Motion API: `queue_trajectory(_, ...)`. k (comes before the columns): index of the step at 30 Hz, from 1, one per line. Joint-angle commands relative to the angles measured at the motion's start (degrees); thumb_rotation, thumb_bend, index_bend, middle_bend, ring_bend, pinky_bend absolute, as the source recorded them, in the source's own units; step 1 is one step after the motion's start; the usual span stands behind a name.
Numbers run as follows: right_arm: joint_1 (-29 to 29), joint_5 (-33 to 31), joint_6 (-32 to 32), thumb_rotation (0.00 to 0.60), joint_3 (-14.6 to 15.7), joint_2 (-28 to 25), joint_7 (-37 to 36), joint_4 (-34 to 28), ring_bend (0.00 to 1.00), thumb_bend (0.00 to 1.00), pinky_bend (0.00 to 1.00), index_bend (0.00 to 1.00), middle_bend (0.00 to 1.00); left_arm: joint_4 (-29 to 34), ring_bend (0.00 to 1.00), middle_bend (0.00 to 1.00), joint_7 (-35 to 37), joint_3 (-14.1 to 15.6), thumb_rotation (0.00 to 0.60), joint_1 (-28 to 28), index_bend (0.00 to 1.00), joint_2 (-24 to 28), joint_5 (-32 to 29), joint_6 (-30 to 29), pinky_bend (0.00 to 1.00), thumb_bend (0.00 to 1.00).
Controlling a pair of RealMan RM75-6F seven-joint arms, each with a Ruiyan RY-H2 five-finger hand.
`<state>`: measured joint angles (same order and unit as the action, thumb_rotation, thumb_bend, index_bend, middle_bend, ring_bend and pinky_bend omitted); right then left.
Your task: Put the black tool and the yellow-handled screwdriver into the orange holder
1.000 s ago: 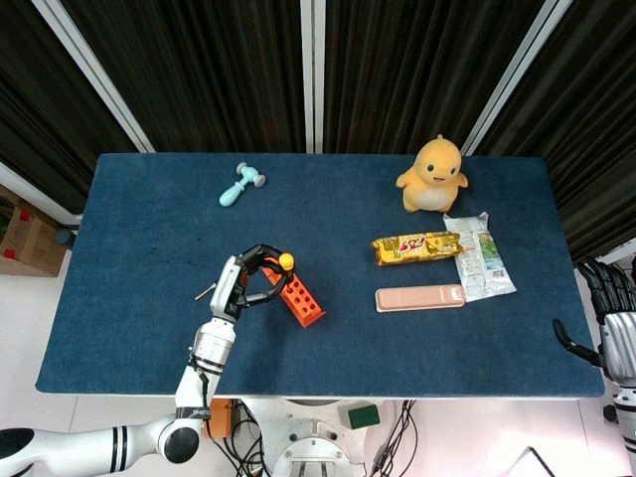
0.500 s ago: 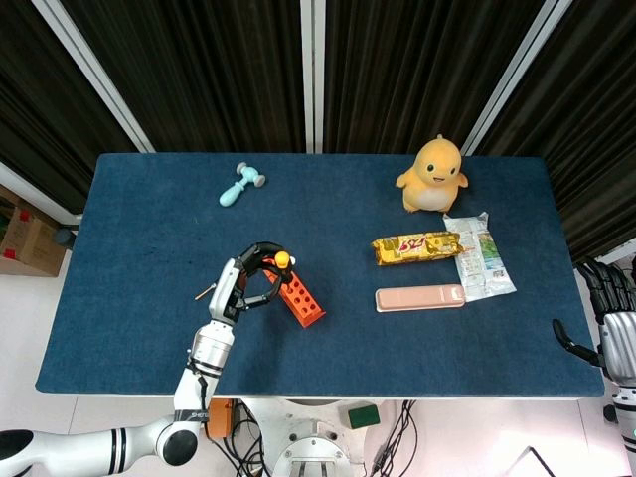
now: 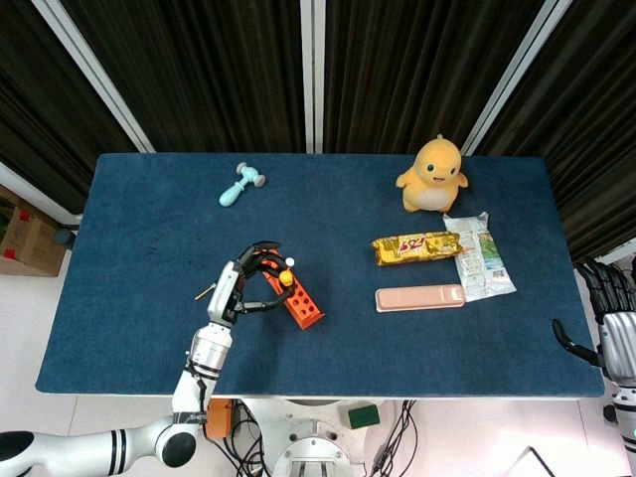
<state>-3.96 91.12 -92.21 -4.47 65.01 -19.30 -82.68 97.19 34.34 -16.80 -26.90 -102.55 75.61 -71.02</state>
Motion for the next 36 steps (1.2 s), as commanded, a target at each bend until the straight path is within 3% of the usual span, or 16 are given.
queue_trajectory(1, -0.03, 0.0, 0.03, 0.6, 0.0, 0.01, 0.03, -0.02, 0.0, 0.34, 0.0, 0.0, 0.0, -0.03, 0.3, 0.42, 0.02, -0.01, 0.6, -0.02, 0.26, 0.02, 0.0, 0.04, 0.44, 0.12)
queue_trajectory(14, -0.01, 0.15, -0.13, 0.6, 0.03, 0.02, -0.16, 0.11, 0.0, 0.34, 0.0, 0.0, 0.0, 2.53, 0.3, 0.42, 0.78, -0.49, 0.6, 0.62, 0.25, 1.16, 1.18, -1.5, 0.44, 0.12)
queue_trajectory(23, 0.1, 0.33, -0.45, 0.6, 0.07, -0.01, -0.45, 0.14, 0.0, 0.34, 0.0, 0.0, 0.0, 8.4, 0.3, 0.41, -1.0, -1.31, 0.6, 3.98, 0.26, 7.63, 4.26, -7.16, 0.44, 0.14)
queue_trajectory(27, 0.09, 0.41, -0.41, 0.6, 0.14, 0.03, -0.33, 0.11, 0.0, 0.34, 0.0, 0.0, 0.0, 6.8, 0.3, 0.41, -7.04, -0.99, 0.6, 5.81, 0.28, 11.36, 2.04, -8.23, 0.44, 0.17)
queue_trajectory(32, 0.11, 0.52, -0.5, 0.6, 0.19, 0.19, 0.21, -0.09, 0.0, 0.34, 0.0, 0.0, 0.0, 5.41, 0.33, 0.43, -19.36, 1.62, 0.6, 6.53, 0.44, 18.63, -6.1, -2.27, 0.37, 0.21)
queue_trajectory(36, 0.1, 0.65, -0.41, 0.6, 0.32, 0.29, 0.72, -0.27, 0.0, 0.34, 0.0, 0.0, 0.0, 1.56, 0.29, 0.38, -30.3, 3.82, 0.6, 4.88, 0.44, 21.2, -9.3, 1.44, 0.31, 0.21)
